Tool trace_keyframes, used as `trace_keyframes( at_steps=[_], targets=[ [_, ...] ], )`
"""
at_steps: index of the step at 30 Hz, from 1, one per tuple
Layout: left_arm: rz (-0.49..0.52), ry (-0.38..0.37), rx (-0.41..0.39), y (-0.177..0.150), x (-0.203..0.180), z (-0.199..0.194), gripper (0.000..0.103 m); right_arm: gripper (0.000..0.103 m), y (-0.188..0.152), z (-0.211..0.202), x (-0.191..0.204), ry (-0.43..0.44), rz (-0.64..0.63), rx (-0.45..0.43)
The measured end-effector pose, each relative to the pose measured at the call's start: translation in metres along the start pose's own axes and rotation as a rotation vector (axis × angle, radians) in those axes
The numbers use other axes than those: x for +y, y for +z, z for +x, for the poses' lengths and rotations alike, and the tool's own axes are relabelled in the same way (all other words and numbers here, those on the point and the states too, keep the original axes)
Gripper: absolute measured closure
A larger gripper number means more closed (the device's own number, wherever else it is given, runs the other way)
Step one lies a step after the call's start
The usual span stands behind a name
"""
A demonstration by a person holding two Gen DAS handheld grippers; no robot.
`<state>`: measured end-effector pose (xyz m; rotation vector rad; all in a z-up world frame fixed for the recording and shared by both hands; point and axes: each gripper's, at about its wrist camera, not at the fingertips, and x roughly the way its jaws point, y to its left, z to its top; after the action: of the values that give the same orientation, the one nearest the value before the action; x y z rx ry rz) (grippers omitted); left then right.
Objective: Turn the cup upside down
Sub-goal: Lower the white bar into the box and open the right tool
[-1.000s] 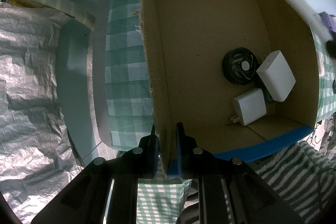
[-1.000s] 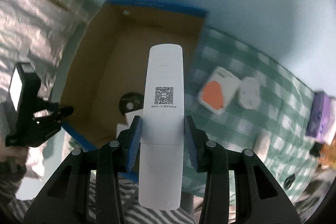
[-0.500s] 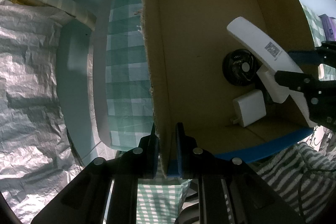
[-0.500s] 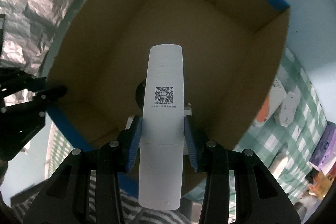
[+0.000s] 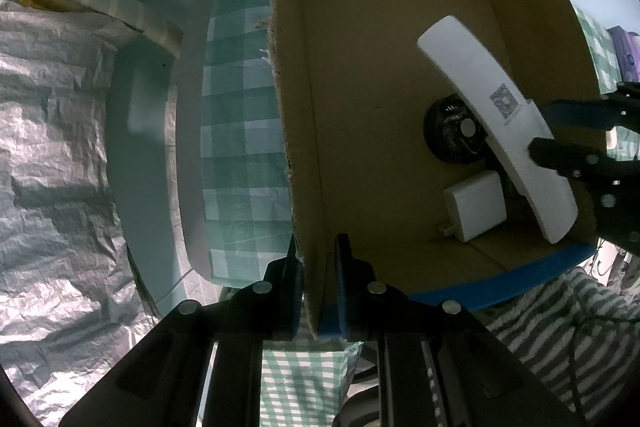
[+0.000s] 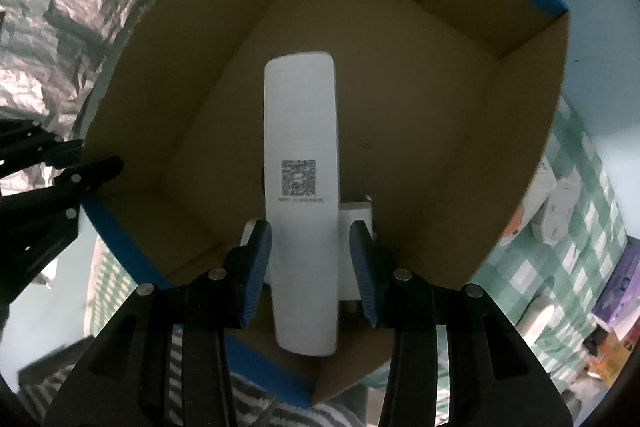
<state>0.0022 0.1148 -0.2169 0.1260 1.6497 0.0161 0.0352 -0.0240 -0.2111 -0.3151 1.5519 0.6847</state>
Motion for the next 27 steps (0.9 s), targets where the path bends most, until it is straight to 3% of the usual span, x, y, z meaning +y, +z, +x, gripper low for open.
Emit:
trace_keyframes(
  at_steps=[10,17,27],
  targets=[
    [-0.001,-0.001,0.003,0.0,0.0,0.001,0.09,0.063,-0.016,-0.048,-0.032,0.04,0.087,-0.085],
    [0.0,-0.001,0.004,0.0,0.0,0.001,0.09,0.064,-0.037,-0.085,-0.07,0.016,0.163,-0.151],
    [0.004,0.003,0.004,0.0,0.0,0.001,0.09,0.061,-0.087,-0.101,-0.142,-0.022,0.298,-0.151]
  ],
)
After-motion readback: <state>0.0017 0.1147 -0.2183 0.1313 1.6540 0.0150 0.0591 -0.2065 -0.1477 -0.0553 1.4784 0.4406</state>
